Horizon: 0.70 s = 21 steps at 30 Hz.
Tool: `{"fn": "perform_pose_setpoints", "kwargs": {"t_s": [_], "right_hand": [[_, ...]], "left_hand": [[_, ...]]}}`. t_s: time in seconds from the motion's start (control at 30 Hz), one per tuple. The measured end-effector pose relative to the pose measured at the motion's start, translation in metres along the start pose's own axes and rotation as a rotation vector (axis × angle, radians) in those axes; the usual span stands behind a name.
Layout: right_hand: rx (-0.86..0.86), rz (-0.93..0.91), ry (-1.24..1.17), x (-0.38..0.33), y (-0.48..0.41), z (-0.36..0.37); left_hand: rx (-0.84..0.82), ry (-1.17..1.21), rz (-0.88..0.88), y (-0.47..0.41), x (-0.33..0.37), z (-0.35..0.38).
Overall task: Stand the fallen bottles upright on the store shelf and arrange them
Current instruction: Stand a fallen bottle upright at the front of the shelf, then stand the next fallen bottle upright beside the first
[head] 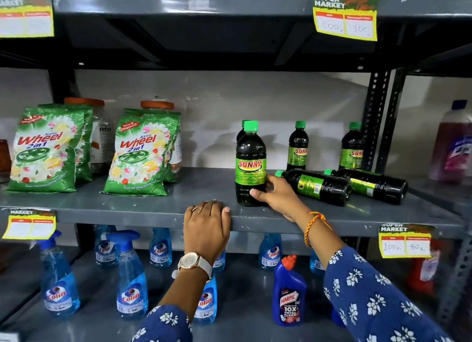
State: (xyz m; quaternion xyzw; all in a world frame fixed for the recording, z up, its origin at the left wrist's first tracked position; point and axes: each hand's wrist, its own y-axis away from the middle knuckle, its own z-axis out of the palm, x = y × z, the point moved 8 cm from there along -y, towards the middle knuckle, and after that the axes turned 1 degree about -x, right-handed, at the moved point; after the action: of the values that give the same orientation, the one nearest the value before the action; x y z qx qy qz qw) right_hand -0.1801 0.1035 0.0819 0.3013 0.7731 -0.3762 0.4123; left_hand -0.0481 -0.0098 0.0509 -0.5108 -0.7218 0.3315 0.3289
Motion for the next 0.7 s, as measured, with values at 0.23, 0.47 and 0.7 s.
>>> {"fn": "perform_pose_setpoints", "kwargs": {"t_s": [0.23, 0.47, 0.7], "right_hand": [[-0.050, -0.053, 0.070, -0.009, 0.019, 0.001], [-0.090, -0.056, 0.118, -0.010, 0.025, 0.003], [0.031, -0.022, 0.153, -0.011, 0.024, -0.045]], "left_hand": [[-0.025, -0.018, -0.006, 0.001, -0.001, 0.004], [-0.034, -0.014, -0.011, 0.002, -0.002, 0.005], [0.206, 0.261, -0.045, 0.010, 0.018, -0.021]]}}
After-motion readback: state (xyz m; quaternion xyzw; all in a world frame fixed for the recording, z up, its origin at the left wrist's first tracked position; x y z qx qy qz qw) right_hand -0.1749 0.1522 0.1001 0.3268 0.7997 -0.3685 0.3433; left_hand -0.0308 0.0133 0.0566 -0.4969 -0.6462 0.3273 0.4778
